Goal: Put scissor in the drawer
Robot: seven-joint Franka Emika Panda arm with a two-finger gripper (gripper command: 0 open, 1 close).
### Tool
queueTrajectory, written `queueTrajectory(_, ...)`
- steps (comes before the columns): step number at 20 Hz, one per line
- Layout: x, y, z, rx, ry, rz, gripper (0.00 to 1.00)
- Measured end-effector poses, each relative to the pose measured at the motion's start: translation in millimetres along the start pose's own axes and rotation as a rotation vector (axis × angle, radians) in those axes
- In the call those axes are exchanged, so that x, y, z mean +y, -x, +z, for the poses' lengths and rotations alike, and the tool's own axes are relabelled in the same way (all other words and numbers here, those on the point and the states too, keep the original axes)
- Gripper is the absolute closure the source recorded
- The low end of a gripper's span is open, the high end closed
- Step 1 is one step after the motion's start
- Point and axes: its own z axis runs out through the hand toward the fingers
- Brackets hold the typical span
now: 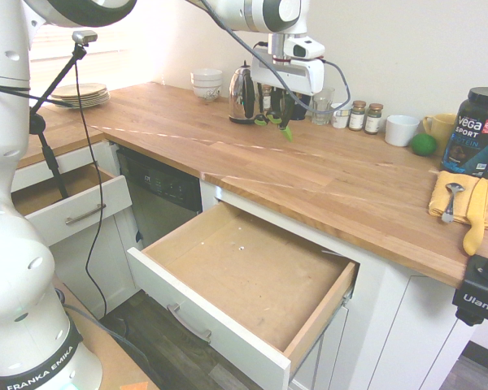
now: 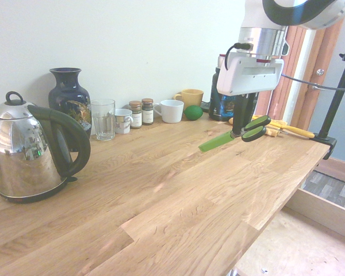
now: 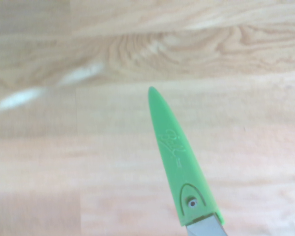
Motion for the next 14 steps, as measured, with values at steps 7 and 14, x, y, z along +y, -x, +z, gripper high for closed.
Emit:
queueTrajectory(7,56.1,25.2,1.8,-0.003,0.019,0.008,1.0)
queueTrajectory(14,104.9,72.1,19.9,-0.01,0.024,0.007,1.0)
